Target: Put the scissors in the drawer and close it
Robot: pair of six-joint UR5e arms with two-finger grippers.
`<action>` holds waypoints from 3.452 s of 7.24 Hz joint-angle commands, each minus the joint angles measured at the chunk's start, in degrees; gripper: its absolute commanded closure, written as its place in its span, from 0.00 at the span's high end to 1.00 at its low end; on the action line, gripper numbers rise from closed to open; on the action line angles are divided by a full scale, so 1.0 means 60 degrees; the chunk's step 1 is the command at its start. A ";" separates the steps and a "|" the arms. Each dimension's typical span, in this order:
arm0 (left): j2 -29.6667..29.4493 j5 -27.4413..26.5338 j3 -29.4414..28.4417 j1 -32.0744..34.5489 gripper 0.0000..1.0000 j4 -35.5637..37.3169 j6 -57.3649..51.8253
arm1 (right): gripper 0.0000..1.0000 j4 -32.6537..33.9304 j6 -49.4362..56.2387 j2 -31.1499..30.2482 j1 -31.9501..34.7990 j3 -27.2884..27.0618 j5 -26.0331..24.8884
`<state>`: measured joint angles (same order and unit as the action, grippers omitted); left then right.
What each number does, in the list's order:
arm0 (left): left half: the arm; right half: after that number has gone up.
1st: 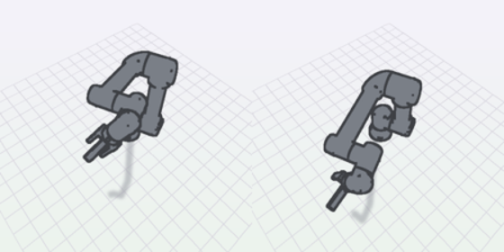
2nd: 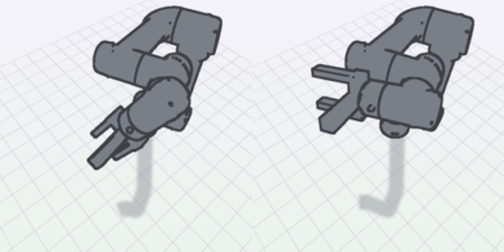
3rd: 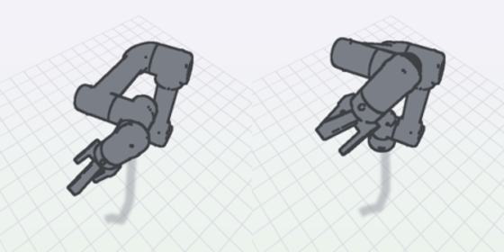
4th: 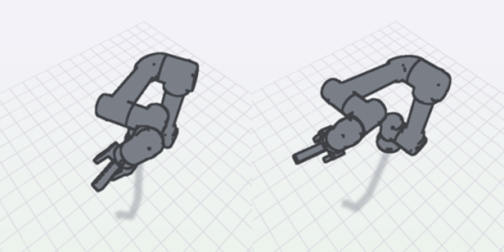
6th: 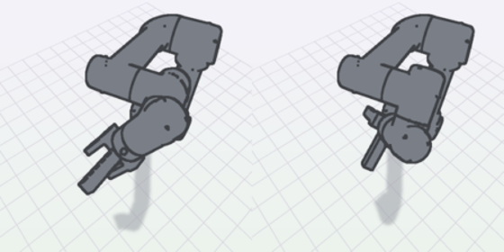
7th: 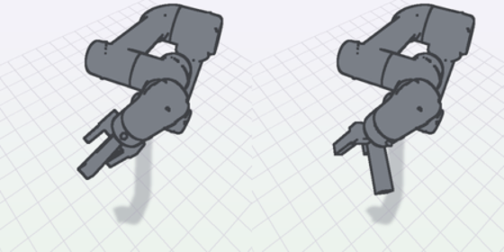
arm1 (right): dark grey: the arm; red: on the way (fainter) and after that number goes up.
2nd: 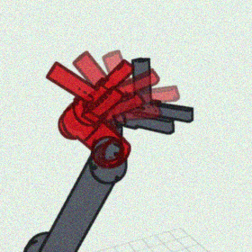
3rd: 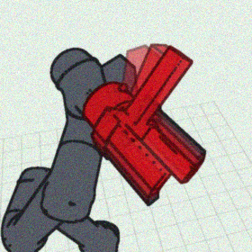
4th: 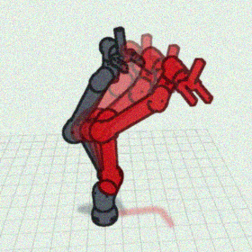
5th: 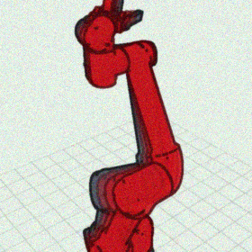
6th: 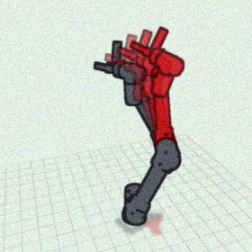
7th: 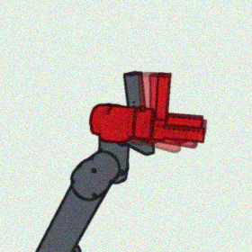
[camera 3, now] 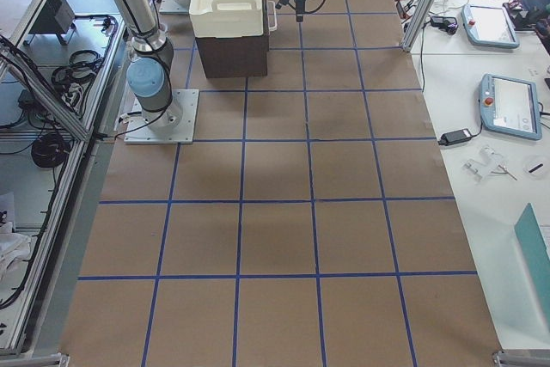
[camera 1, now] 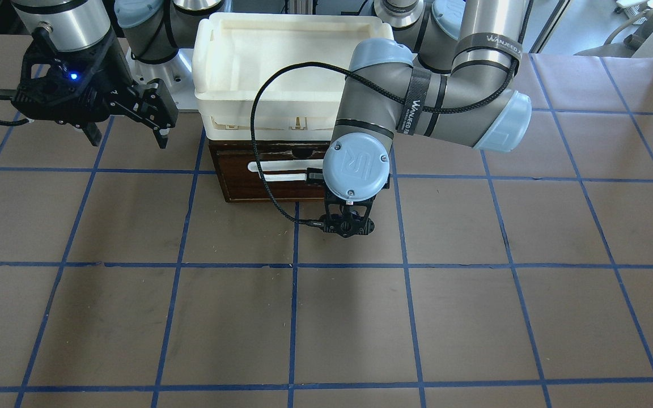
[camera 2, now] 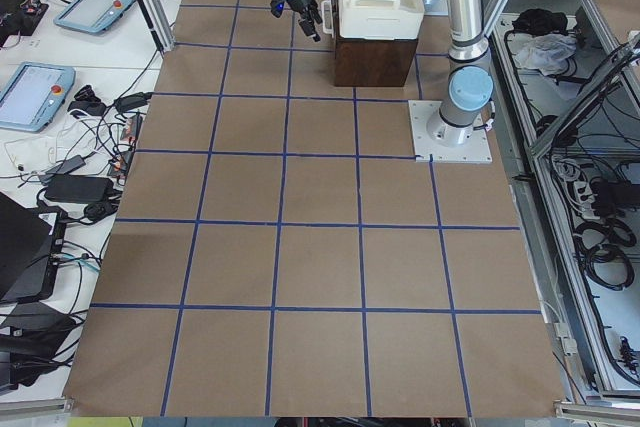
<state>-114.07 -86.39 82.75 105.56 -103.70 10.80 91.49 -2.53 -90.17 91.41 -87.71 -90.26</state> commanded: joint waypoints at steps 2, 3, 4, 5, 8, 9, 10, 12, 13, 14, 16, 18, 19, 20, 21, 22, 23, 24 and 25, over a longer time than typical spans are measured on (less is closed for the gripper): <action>0.0114 -0.0001 0.0139 0.0000 1.00 -0.0046 0.0002 | 1.00 0.0015 0.0040 0.0014 -0.0014 0.0000 0.0000; 0.0115 -0.0001 0.0153 0.0000 1.00 -0.0061 0.0002 | 1.00 0.0029 0.0040 0.0015 -0.0015 0.0000 0.0000; 0.0071 -0.0001 0.0154 0.0000 1.00 -0.0090 0.0002 | 1.00 0.0015 0.0040 0.0015 -0.0044 0.0000 0.0000; 0.0085 -0.0001 0.0154 0.0000 1.00 -0.0322 0.0016 | 1.00 0.0029 0.0040 0.0000 -0.0058 0.0000 0.0000; 0.0260 -0.0117 0.0110 0.0073 1.00 -0.0501 0.0002 | 1.00 0.0029 0.0055 0.0000 -0.0059 0.0000 0.0015; 0.0435 -0.0147 0.0023 0.0059 1.00 -0.0457 -0.0056 | 1.00 0.0029 0.0041 0.0000 -0.0058 0.0000 0.0015; 0.0626 -0.0234 -0.0123 -0.0057 1.00 -0.0210 -0.0144 | 1.00 0.0029 0.0040 0.0000 -0.0073 0.0000 0.0015; 0.1195 -0.1229 -0.0490 -0.0364 1.00 0.0290 -0.0218 | 1.00 0.0029 0.0026 0.0014 -0.0059 -0.0015 0.0015; 0.1648 -0.1202 -0.0505 -0.0714 1.00 0.0595 -0.0189 | 1.00 0.0015 0.0040 0.0000 -0.0058 -0.0015 0.0015; 0.2044 -0.1216 -0.0433 -0.1167 1.00 0.1222 -0.0189 | 1.00 0.0015 0.0040 0.0000 -0.0058 -0.0015 0.0000; 0.2704 -0.1216 -0.0257 -0.1713 1.00 0.2004 -0.0218 | 1.00 0.0029 0.0040 0.0000 -0.0058 -0.0015 0.0015; 0.3451 -0.1246 0.0398 -0.1729 1.00 0.2077 -0.0233 | 1.00 0.0015 0.0040 0.0000 -0.0058 -0.0015 0.0015; 0.3745 -0.1246 0.0693 -0.1699 1.00 0.2208 -0.0247 | 1.00 0.0029 0.0026 0.0000 -0.0058 0.0000 0.0029; 0.4023 -0.1246 0.0870 -0.1728 1.00 0.2224 -0.0276 | 1.00 0.0015 0.0026 -0.0015 -0.0044 -0.0015 0.0044; 0.4200 -0.1246 0.0886 -0.1830 1.00 0.2224 -0.0625 | 1.00 0.0029 0.0026 -0.0015 -0.0044 -0.0015 0.0044; 0.4318 -0.1246 0.0886 -0.1932 1.00 0.2195 -0.1179 | 1.00 0.0044 0.0026 0.0000 -0.0015 -0.0015 0.0044; 0.4333 -0.1130 0.0828 -0.2151 1.00 0.2195 -0.1301 | 1.00 0.0044 0.0026 0.0014 -0.0015 -0.0015 0.0044; 0.4348 -0.1056 0.0842 -0.2400 1.00 0.2137 -0.1302 | 1.00 0.0044 0.0026 0.0000 -0.0015 -0.0015 0.0044; 0.4348 -0.0432 0.0784 -0.2576 1.00 0.2151 -0.1258 | 1.00 0.0044 0.0026 0.0000 -0.0015 -0.0015 0.0044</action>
<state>-88.07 -92.03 87.72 91.57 -90.74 3.30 91.75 -2.37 -90.16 91.31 -87.80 -90.00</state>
